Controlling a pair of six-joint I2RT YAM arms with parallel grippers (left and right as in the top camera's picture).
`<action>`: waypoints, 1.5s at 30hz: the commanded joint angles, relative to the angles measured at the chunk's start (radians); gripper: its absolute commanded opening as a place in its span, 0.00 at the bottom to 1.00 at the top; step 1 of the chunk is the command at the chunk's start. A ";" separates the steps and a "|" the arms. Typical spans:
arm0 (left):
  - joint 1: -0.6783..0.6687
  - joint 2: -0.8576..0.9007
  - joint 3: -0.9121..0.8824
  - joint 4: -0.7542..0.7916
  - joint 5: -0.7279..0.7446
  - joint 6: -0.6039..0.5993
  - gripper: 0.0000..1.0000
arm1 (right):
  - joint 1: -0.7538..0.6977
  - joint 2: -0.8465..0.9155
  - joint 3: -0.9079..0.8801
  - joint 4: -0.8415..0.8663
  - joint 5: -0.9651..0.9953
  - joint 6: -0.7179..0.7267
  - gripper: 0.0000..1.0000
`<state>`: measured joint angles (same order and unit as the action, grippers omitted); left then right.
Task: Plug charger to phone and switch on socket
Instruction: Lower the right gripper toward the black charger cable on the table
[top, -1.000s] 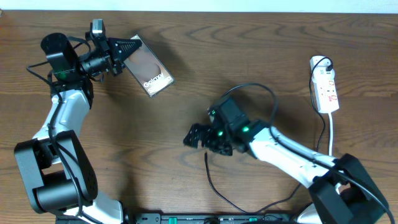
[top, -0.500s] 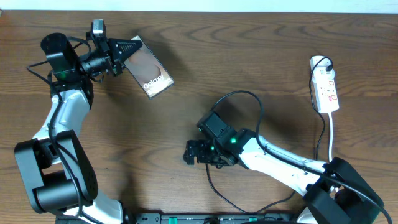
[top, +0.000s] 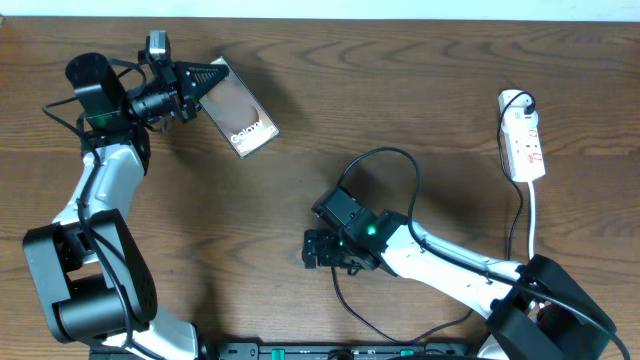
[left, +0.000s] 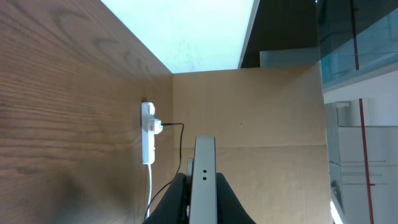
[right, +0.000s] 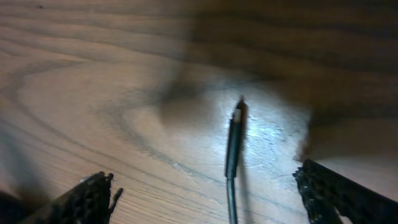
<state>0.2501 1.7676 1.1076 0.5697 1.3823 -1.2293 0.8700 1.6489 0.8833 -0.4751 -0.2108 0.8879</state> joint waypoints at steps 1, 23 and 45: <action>0.000 -0.004 0.020 0.009 0.023 0.014 0.07 | 0.009 0.006 0.007 -0.019 0.022 0.019 0.87; 0.000 -0.004 0.020 0.008 0.023 0.018 0.07 | 0.024 0.066 0.016 -0.034 0.014 0.048 0.25; 0.000 -0.004 0.020 0.009 0.024 0.018 0.07 | 0.013 0.066 0.021 -0.033 0.016 0.055 0.01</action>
<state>0.2501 1.7676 1.1076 0.5697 1.3827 -1.2217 0.8886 1.7027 0.8871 -0.5064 -0.2043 0.9352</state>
